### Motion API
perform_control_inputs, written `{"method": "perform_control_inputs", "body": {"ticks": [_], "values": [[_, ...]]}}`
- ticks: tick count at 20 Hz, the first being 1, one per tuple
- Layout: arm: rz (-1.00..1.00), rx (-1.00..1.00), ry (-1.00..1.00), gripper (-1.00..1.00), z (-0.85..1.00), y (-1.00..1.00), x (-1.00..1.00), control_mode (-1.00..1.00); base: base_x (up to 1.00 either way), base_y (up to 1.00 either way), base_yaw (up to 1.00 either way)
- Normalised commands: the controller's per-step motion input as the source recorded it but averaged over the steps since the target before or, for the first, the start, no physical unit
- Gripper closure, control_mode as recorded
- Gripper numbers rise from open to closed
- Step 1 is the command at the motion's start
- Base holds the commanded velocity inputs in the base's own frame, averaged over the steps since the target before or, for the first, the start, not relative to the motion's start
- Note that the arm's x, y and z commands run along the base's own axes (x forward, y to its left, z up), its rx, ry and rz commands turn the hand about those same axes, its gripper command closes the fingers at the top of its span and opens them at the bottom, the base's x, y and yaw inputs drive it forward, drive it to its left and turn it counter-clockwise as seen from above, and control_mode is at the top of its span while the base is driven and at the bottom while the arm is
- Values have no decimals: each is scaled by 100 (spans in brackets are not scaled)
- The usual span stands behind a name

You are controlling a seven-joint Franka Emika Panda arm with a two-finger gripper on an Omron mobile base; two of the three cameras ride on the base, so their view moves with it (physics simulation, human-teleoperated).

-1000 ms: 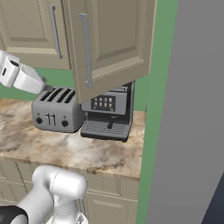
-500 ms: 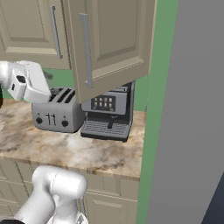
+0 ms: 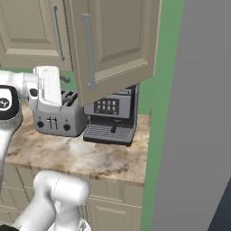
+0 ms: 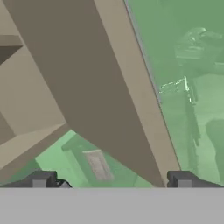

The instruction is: Open the cabinet, pick the kettle from the cabinet, and place it in the sink.

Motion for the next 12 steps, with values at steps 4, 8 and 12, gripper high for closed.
{"method": "perform_control_inputs", "body": {"ticks": [4, 8, 12], "values": [[-39, 5, 0, -100, 7, -14, 23, -100, 0, 0, 0], [-39, 10, 0, -100, 14, -10, 16, -100, 0, 0, 0], [-38, 14, 0, -100, 17, -11, 7, -100, 0, 0, 0]]}}
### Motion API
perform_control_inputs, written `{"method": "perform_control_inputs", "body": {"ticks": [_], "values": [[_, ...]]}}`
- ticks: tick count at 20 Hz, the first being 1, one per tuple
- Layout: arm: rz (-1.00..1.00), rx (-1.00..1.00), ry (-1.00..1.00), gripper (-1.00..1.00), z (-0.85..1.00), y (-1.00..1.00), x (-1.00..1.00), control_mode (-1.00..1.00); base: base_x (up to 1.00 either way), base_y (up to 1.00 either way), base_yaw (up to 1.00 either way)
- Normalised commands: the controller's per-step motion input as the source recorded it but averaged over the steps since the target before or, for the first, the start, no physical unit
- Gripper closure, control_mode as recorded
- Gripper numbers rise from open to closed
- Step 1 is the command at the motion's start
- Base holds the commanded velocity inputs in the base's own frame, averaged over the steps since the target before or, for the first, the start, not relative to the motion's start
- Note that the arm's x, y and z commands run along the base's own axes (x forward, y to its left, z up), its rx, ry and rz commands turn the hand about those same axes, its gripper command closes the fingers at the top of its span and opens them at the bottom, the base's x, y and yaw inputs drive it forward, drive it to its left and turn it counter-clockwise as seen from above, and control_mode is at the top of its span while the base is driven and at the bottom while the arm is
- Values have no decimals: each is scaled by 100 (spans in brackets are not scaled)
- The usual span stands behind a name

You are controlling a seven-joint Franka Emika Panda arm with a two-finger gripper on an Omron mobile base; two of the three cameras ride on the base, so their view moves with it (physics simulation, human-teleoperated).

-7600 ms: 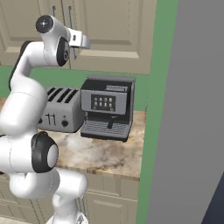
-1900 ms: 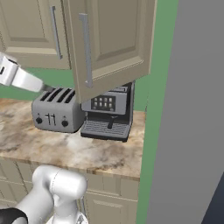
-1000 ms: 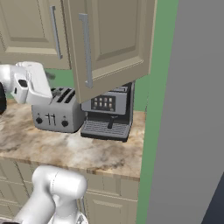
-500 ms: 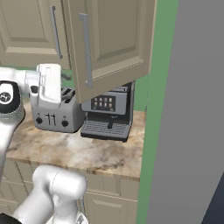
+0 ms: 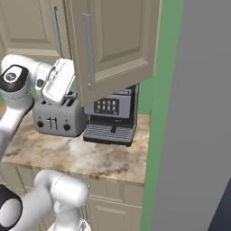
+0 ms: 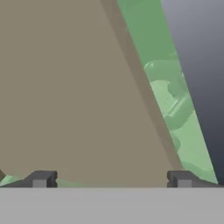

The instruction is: Open the cabinet, pick the kettle from the cabinet, and place it in the sink.

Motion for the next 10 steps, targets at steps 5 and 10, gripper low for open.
{"method": "perform_control_inputs", "body": {"ticks": [5, 10], "values": [[-32, 20, -8, -100, 13, -19, -5, -100, 0, 0, 0], [-27, 23, -14, -100, 7, -27, -20, -100, 0, 0, 0]]}}
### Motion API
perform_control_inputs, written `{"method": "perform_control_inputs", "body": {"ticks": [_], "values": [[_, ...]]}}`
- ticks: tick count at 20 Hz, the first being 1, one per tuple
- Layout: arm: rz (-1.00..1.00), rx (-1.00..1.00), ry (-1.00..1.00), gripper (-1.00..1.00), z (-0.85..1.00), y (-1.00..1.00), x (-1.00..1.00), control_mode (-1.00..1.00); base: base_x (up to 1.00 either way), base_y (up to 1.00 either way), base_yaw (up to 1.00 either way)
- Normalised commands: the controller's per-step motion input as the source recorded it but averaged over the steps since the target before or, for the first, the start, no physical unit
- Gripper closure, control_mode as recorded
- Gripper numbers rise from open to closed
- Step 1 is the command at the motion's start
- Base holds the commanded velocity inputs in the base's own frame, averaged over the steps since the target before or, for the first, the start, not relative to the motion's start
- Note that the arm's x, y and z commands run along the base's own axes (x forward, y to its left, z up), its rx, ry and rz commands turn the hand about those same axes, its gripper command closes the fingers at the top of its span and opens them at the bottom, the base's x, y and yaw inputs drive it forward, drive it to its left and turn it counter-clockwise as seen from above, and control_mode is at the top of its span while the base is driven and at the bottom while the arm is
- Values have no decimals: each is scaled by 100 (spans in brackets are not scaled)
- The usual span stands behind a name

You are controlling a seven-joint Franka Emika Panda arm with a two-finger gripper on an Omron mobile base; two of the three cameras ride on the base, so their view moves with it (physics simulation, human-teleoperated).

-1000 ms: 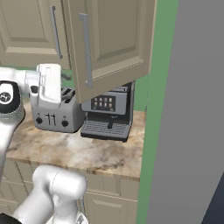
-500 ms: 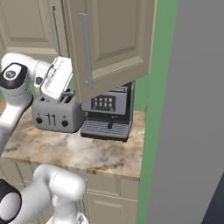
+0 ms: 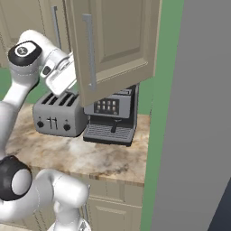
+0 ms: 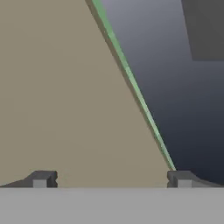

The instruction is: Open the cabinet, pick the kettle from the cabinet, and place it in the sink.

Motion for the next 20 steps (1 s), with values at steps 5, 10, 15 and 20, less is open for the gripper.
{"method": "perform_control_inputs", "body": {"ticks": [5, 10, 15, 20], "values": [[-21, 23, -14, -100, -2, -32, -29, -100, 0, 0, 0], [-16, 19, -19, -100, -17, -39, -27, -100, 0, 0, 0], [-6, 20, -16, -100, -20, -45, -11, -100, 0, 0, 0], [0, 18, -18, -100, -27, -32, -1, -100, 0, 0, 0]]}}
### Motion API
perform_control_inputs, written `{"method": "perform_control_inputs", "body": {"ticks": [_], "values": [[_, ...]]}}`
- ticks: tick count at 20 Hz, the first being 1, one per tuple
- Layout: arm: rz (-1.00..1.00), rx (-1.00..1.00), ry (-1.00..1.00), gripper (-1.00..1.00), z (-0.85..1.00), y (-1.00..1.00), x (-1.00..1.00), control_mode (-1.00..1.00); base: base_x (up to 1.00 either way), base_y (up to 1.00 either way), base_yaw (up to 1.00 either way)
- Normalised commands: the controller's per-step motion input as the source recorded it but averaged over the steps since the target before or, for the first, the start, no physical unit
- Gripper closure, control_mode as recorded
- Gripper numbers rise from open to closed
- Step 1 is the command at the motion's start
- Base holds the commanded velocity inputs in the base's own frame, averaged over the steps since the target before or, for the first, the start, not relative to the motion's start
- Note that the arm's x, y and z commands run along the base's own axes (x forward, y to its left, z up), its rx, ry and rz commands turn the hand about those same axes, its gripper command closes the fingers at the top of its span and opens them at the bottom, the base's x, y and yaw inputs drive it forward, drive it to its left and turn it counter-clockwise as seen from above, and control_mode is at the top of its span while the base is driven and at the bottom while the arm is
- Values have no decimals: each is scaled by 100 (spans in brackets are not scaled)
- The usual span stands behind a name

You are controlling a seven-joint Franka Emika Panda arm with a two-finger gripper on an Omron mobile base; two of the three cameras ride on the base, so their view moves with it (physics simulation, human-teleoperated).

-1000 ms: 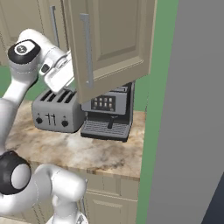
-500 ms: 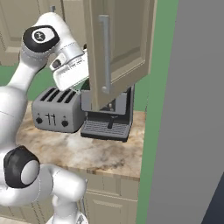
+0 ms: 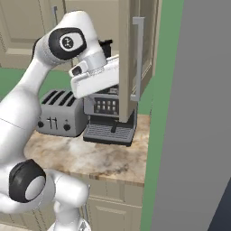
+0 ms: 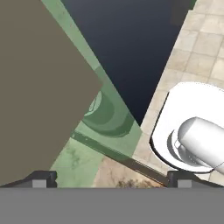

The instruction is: Open the cabinet, pick the kettle from the cabinet, and place it in the sink.

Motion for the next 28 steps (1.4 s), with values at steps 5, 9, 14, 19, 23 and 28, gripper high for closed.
{"method": "perform_control_inputs", "body": {"ticks": [5, 9, 14, 19, 23, 28], "values": [[1, 14, -18, -100, -20, -1, 8, -100, 0, 0, 0], [4, 10, -20, -100, -7, 14, 8, -100, 0, 0, 0], [7, 1, -15, -100, 0, 42, 0, -100, 0, 0, 0], [7, -12, -3, -100, 0, 71, 0, -100, 0, 0, 0], [14, -16, 0, -100, 3, 69, -2, -100, 0, 0, 0], [34, -20, 0, -100, 10, 58, -16, -100, 0, 0, 0]]}}
